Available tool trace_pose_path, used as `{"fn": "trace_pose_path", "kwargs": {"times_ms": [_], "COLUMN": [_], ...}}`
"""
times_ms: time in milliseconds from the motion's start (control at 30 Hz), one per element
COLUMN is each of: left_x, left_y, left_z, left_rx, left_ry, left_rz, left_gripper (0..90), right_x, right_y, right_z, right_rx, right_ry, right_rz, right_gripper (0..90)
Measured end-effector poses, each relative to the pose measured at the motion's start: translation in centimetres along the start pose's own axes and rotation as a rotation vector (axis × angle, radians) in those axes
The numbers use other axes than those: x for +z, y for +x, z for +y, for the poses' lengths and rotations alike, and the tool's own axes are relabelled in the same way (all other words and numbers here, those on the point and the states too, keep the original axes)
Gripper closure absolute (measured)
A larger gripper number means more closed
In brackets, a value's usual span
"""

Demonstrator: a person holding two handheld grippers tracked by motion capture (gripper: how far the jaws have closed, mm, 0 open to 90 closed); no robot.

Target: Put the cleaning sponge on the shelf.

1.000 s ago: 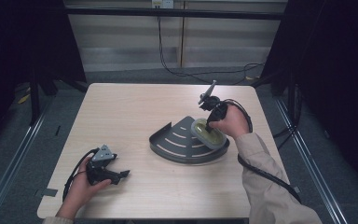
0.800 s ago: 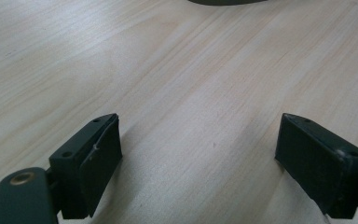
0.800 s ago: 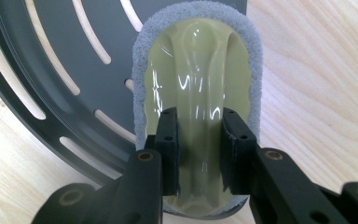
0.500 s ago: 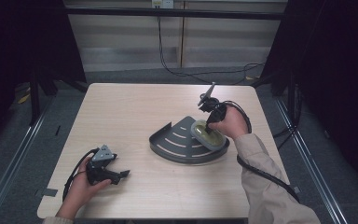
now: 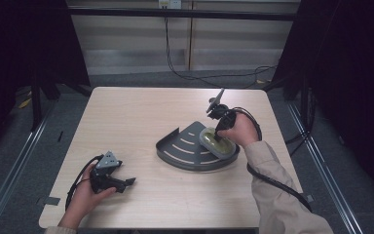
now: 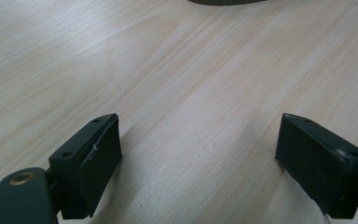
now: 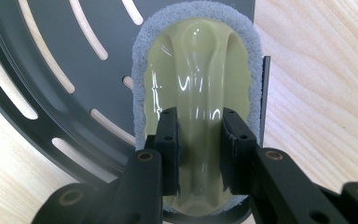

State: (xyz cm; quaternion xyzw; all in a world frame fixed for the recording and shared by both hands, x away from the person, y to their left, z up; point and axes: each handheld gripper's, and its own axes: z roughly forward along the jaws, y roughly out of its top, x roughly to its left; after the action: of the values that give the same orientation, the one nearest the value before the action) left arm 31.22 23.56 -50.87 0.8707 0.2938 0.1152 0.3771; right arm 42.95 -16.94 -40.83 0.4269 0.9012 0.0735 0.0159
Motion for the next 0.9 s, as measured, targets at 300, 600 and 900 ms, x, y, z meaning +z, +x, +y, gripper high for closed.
{"fn": "trace_pose_path", "kwargs": {"times_ms": [300, 600, 900], "left_x": [0.0, 0.0, 0.0], "left_y": [0.0, 0.0, 0.0], "left_z": [0.0, 0.0, 0.0], "left_rx": [-0.001, 0.000, -0.001], "left_ry": [-0.001, 0.001, -0.001], "left_rz": [0.000, 0.000, 0.000], "left_gripper": [13.6, 13.6, 13.5], "right_x": [0.5, 0.9, 1.2], "right_y": [-0.2, -0.3, -0.3], "right_z": [-0.2, -0.4, -0.5], "right_rx": [-0.006, -0.009, -0.032], "right_ry": [0.010, 0.021, 0.029], "right_rz": [0.003, 0.004, 0.001], "right_gripper": [71.1, 71.1, 71.0]}}
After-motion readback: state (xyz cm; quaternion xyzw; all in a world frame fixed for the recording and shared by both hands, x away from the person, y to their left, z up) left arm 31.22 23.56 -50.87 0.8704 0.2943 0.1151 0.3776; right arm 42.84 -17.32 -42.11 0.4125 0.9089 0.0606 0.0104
